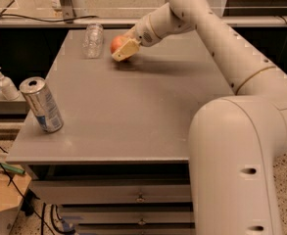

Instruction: Move apple near water bottle

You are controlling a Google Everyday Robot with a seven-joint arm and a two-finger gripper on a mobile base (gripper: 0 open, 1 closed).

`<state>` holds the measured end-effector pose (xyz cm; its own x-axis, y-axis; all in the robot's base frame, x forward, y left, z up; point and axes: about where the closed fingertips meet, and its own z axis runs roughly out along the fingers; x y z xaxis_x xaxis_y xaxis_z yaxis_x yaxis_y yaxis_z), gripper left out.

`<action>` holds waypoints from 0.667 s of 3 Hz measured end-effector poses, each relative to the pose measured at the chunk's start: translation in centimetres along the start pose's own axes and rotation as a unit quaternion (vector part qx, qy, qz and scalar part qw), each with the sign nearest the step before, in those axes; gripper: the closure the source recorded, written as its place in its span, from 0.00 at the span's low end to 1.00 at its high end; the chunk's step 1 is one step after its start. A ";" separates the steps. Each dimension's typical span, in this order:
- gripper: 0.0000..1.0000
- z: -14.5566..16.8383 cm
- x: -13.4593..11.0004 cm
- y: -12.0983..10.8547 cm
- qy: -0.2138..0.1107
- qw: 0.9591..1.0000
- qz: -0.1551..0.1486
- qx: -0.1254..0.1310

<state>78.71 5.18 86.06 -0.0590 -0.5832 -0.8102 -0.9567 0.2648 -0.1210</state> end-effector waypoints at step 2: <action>0.13 2.7 -0.7 -0.7 0.002 1.000 -0.001 -0.010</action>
Offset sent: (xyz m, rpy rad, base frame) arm 0.0273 0.0235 -0.0048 -0.0030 0.0079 0.0111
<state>80.24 7.50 85.15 -0.0584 -0.5870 -0.8075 -0.9623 0.2484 -0.1110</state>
